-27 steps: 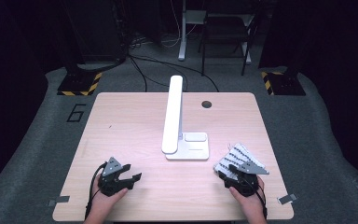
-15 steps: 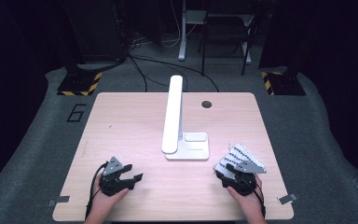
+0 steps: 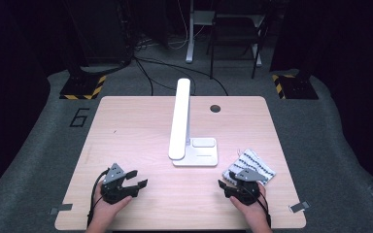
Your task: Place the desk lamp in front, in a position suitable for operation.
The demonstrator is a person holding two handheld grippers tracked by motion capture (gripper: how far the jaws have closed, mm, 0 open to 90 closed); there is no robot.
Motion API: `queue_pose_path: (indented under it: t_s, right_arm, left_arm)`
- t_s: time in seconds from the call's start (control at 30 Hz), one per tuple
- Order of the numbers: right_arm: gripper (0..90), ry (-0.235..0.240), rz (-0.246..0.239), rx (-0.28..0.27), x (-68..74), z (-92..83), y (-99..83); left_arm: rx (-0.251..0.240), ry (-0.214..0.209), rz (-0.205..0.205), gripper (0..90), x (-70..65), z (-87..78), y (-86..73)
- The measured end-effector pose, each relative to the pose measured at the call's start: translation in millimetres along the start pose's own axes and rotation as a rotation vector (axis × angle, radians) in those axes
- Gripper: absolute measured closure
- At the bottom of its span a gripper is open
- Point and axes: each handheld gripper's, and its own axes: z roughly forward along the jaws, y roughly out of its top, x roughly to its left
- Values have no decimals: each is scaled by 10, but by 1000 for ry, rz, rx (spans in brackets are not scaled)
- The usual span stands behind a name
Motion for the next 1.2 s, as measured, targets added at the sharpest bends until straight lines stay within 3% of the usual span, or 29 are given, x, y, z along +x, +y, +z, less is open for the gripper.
queue_pose_path:
  t_s: [0.03, 0.07, 0.13, 0.33, 0.57, 0.6, 0.63, 0.77, 0.87, 0.9, 1.0, 1.1, 1.2]
  right_arm:
    - [427, 1, 1, 2, 3, 14, 3]
    - [427, -2, 3, 4, 5, 25, 7]
    - [427, -2, 14, 9, 7, 42, 7]
    - [423, -7, 19, 17, -2, 59, 48]
    - [412, -61, 38, -7, -58, 43, 118]
    - [409, -61, 38, -6, -70, 43, 124]
    - [408, -69, 49, -3, -81, 49, 137]
    - [409, -100, 44, -1, -142, 69, 225]
    - [409, -113, 56, -7, -190, 79, 267]
    - [409, -113, 58, -4, -200, 88, 276]
    - [409, -117, 45, 19, -201, 105, 277]
    - [401, -151, 6, 31, -230, 79, 224]
    - [388, -166, -4, 57, -287, 43, 145]
  left_arm:
    - [4, 1, -15, 400, -4, -5, -2]
    - [9, 15, 4, 399, 12, -11, -1]
    - [11, 19, 0, 399, 28, -6, 5]
    - [7, 8, -3, 399, 46, 26, 62]
    - [18, -4, -16, 400, 22, 67, 50]
    - [25, -4, -2, 400, 32, 76, 48]
    - [18, -3, -24, 400, 15, 91, 40]
    - [38, -12, 19, 400, 5, 112, 41]
    - [44, -13, 20, 400, -26, 128, 34]
    - [47, -8, 38, 400, -23, 137, 33]
    - [56, -15, 26, 400, -52, 161, 14]
    - [65, -22, 55, 400, -70, 149, 5]
    - [66, -24, 51, 400, -90, 130, -15]
